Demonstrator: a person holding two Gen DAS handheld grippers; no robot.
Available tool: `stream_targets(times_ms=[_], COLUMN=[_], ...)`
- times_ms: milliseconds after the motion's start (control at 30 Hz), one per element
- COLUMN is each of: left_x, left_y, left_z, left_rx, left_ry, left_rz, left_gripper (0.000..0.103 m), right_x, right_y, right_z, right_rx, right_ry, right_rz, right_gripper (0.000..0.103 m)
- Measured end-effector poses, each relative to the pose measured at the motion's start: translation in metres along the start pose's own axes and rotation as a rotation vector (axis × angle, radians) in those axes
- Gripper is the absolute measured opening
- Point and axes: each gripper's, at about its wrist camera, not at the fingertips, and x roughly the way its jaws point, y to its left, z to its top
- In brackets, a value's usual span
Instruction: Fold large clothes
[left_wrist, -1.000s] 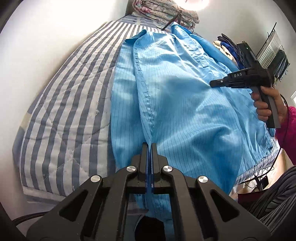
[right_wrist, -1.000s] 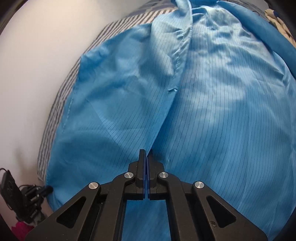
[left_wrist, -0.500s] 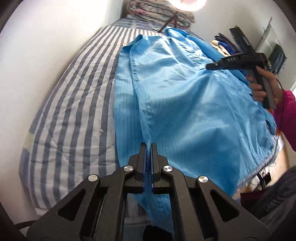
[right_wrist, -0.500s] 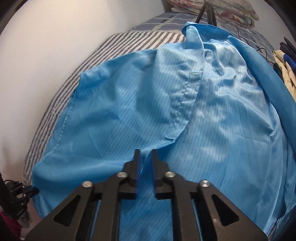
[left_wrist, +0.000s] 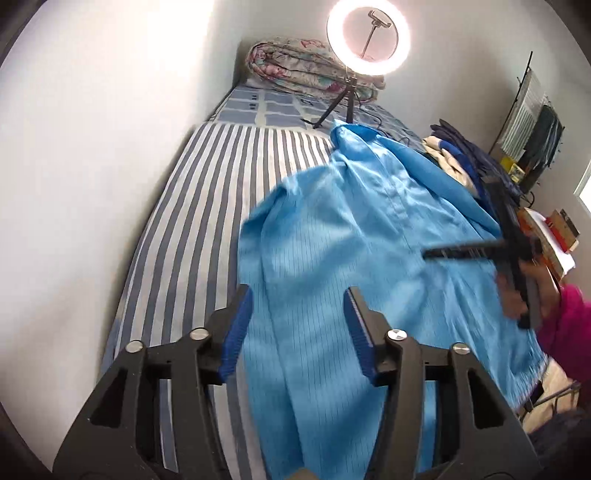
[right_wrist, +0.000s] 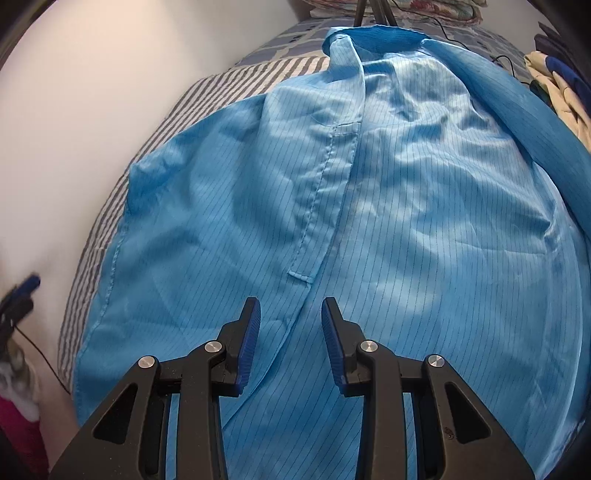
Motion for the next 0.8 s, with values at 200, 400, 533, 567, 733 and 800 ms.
stream_targets(times_ms=[200,400,533,567,733,800], left_x=[0.066,0.124,0.149,0.153,0.164,0.160], left_y=[0.003,0.001,0.001,0.003,0.004,0.005], left_z=[0.052,0.080,0.085,0.085,0.088,0.089], left_rx=[0.012,0.060,0.069,0.063,0.063,0.063], left_ry=[0.016,0.052,0.072,0.081,0.074,0.047], left_rz=[0.023,0.090,0.111,0.105,0.115,0.144], left_gripper=[0.069,0.069,0.054,0.036,0.002,0.001], right_x=[0.002,0.006,0.007,0.006,0.009,0.012], right_y=[-0.013,-0.022,-0.026,-0.027,-0.029,-0.028], right_z=[-0.002,-0.003,-0.002,-0.001,0.001,0.002], right_rx=[0.035,0.064,0.070,0.069,0.079,0.075], right_ry=[-0.010,-0.012,-0.016,-0.018,-0.025,-0.022], right_rz=[0.035,0.071,0.085,0.088,0.110,0.131], right_gripper=[0.033,0.033,0.033,0.033,0.033,0.032])
